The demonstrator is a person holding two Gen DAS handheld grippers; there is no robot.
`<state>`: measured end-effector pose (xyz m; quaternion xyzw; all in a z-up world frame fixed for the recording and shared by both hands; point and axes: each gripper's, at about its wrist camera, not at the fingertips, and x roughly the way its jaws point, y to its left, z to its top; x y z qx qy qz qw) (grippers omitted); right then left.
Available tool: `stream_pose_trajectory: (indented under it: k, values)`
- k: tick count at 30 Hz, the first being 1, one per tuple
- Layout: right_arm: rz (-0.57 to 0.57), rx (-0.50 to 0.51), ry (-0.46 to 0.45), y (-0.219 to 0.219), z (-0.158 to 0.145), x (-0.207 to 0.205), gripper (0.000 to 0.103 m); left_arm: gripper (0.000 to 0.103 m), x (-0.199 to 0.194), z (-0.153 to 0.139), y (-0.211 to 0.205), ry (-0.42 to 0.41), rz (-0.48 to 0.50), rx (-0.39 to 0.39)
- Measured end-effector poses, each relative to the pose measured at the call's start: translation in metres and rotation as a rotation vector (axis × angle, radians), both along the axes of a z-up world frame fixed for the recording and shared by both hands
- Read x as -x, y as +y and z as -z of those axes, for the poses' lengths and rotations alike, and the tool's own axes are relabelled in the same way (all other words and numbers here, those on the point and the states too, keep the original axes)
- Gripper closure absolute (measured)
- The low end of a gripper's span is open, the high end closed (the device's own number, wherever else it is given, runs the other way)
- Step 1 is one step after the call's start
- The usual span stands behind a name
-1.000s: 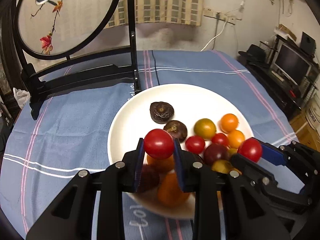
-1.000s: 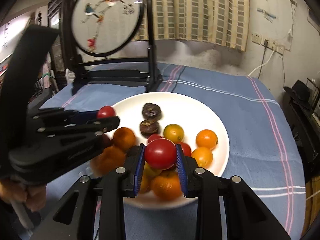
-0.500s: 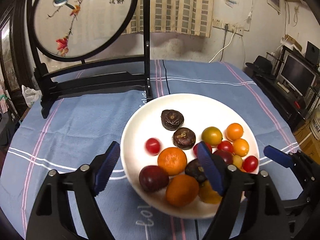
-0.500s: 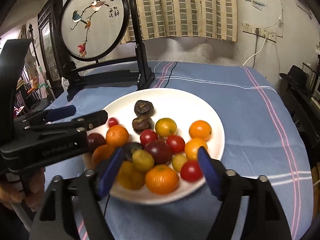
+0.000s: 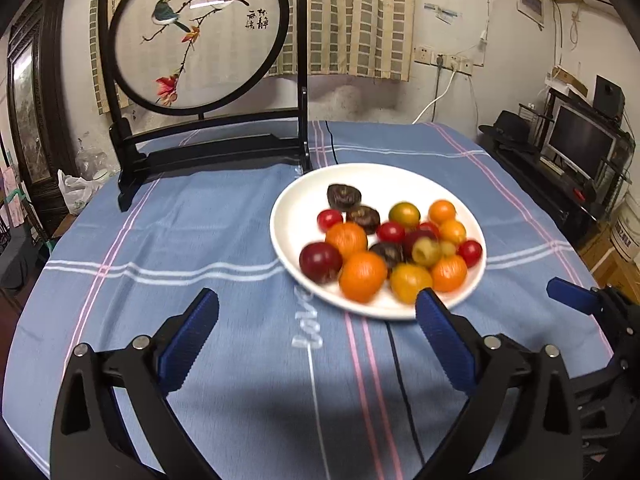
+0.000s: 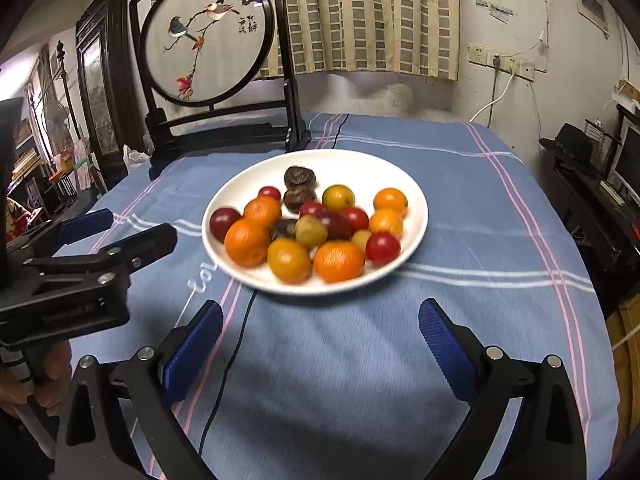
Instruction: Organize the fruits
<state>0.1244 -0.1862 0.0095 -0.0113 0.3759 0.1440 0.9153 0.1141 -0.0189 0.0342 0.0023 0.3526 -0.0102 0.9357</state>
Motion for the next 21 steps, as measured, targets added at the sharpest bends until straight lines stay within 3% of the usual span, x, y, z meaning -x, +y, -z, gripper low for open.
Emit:
stream_pose_trajectory:
  k: [10, 21]
  values:
    - [0.001, -0.018, 0.033, 0.002, 0.014, 0.031, 0.004, 0.005, 0.043, 0.009, 0.006, 0.004, -0.02, -0.007]
    - [-0.008, -0.061, 0.052, 0.001, 0.022, 0.034, 0.004, 0.005, 0.051, 0.016, 0.007, 0.014, -0.025, -0.011]
